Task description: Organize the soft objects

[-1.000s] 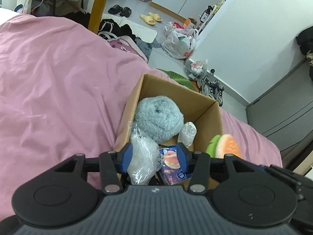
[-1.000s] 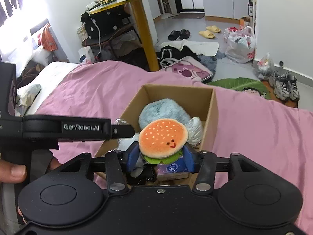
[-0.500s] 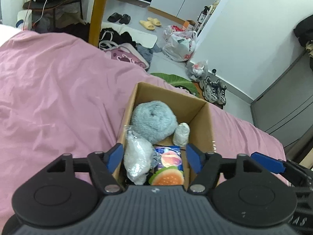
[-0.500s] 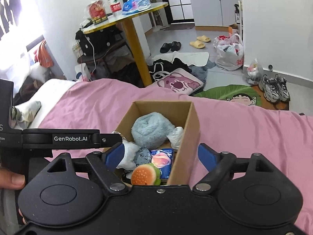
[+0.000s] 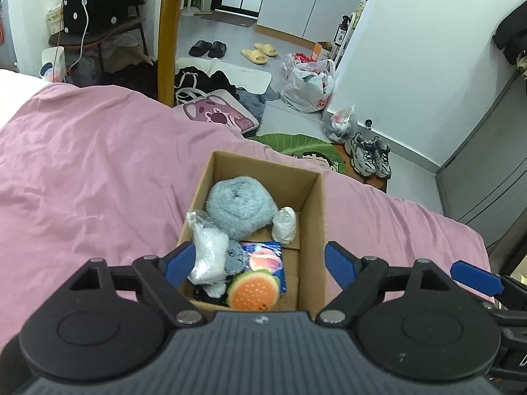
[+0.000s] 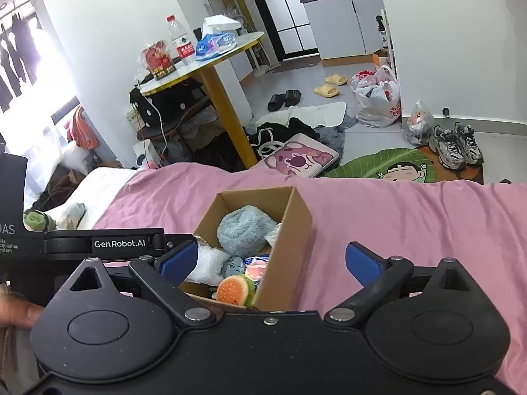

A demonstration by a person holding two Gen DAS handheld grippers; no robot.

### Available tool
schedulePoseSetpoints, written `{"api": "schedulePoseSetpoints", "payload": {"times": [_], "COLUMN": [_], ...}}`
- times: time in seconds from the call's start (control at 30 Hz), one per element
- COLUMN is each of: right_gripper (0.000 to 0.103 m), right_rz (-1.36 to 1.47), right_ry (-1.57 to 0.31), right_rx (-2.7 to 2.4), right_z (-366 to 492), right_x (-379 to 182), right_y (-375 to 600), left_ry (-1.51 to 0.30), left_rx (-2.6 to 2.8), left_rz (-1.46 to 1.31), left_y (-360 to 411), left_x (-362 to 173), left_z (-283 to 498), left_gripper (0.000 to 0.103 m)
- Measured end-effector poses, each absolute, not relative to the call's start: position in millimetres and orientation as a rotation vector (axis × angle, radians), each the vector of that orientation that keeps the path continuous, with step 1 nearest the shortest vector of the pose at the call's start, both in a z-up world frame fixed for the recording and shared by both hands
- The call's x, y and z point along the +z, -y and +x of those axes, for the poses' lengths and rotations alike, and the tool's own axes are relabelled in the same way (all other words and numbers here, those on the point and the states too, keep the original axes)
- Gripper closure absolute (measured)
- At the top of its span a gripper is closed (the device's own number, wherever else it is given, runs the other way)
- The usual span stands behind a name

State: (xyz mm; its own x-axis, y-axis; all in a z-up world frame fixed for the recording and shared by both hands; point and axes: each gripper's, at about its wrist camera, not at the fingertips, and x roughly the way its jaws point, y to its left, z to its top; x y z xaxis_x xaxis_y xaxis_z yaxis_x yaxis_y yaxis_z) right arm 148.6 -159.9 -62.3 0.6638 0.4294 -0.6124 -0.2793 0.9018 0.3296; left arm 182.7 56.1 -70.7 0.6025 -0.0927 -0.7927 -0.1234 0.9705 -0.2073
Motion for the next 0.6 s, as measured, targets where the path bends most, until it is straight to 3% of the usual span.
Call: {"api": "schedulePoseSetpoints", "payload": {"times": [0.1,0.37,0.6], "right_gripper": [0.0,0.0,0.0], "right_rz": [0.237,0.254,0.264], "right_ry": [-0.73,-0.717,-0.72], "right_rx": [0.405,0.411,0.35], "right_z": [143.0,123.3,103.9], "right_x": [-58.9,-53.4,-49.0], "right_y": [174.6,197.3,212.7], "left_ry": [-0.928,-0.903,-0.89], "left_rx": [0.051,0.065,0.066], "left_rz": [-0.225,-0.196,-0.209], "left_y": [-42.3,-13.7,3.2], "left_x": [-63.7,-43.8,-30.6], "left_z": [176.2,157.2,139.5], "left_gripper": [0.017,0.0,0.0]}}
